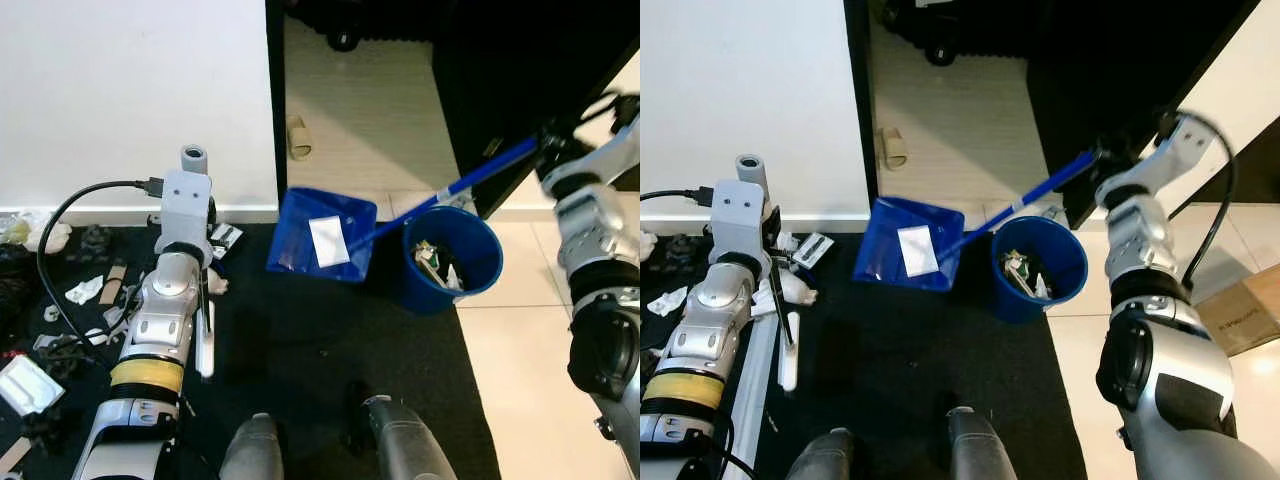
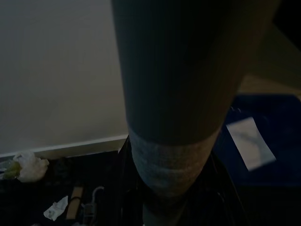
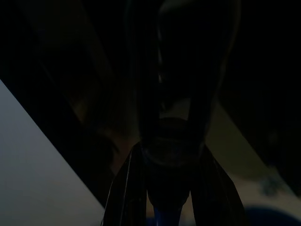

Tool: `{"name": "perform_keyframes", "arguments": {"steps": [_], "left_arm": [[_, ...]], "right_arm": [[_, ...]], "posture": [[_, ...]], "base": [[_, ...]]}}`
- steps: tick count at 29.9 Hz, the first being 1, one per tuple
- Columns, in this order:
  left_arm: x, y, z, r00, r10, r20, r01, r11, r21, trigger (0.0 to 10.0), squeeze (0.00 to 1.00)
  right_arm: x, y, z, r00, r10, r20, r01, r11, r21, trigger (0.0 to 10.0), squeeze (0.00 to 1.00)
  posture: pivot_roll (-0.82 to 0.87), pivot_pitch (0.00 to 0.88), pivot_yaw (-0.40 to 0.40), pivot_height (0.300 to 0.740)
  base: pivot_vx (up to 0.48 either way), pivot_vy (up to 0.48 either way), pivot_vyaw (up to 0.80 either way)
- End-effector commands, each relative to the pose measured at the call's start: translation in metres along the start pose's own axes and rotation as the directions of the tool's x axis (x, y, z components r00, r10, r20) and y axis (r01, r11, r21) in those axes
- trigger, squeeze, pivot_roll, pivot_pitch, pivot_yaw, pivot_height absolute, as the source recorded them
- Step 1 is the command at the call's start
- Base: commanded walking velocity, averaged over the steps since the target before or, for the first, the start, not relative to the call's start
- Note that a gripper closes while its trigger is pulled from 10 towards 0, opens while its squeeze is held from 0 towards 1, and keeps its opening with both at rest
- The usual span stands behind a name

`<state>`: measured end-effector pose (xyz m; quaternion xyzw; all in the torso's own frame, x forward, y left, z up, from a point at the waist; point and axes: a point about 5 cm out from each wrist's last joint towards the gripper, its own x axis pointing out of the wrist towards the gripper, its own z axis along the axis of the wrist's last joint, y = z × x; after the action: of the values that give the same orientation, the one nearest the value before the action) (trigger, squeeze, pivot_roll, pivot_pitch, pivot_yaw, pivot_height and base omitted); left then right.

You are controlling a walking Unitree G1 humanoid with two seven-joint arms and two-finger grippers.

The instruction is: Sweep floor

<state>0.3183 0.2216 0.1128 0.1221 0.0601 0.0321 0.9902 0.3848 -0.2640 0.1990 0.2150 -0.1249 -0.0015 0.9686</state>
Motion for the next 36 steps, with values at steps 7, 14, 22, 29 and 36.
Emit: {"name": "perform_keyframes", "arguments": {"steps": [7, 14, 22, 29, 36], "left_arm": [[-0.007, -0.016, -0.023, 0.996, -0.005, -0.085, -0.002, 0.997, -0.083, 10.0, 0.0], [-0.009, -0.022, -0.026, 0.996, 0.005, -0.092, -0.014, 0.995, -0.096, 10.0, 0.0], [-0.007, -0.023, -0.029, 0.994, 0.039, -0.105, -0.049, 0.993, -0.103, 10.0, 0.0], [-0.004, -0.025, -0.028, 0.993, 0.043, -0.107, -0.054, 0.994, -0.097, 10.0, 0.0], [-0.002, -0.024, -0.029, 0.992, 0.062, -0.112, -0.073, 0.993, -0.096, 10.0, 0.0]], "right_arm": [[0.019, 0.012, 0.101, 0.937, 0.121, 0.329, -0.094, 0.991, -0.097, 10.0, 0.0], [0.014, 0.002, 0.14, 0.915, 0.111, 0.388, 0.005, 0.959, -0.285, 10.0, 0.0], [0.0, -0.016, 0.166, 0.873, 0.077, 0.482, 0.121, 0.922, -0.368, 10.0, 0.0], [-0.006, -0.023, 0.173, 0.858, 0.063, 0.51, 0.164, 0.907, -0.388, 10.0, 0.0], [-0.006, -0.022, 0.174, 0.855, 0.056, 0.516, 0.185, 0.896, -0.403, 10.0, 0.0]], "posture": [[0.04, 0.015, -0.081, 0.74], [0.03, 0.015, -0.081, 0.74], [0.03, 0.012, -0.08, 0.74], [0.03, 0.006, -0.072, 0.74], [0.03, 0.007, -0.074, 0.74]], "base": [[0.0, 0.0, 0.0], [0.0, 0.0, 0.0], [0.0, -0.132, 0.0], [0.0, -0.477, 0.0], [0.0, -0.48, 0.0]]}}
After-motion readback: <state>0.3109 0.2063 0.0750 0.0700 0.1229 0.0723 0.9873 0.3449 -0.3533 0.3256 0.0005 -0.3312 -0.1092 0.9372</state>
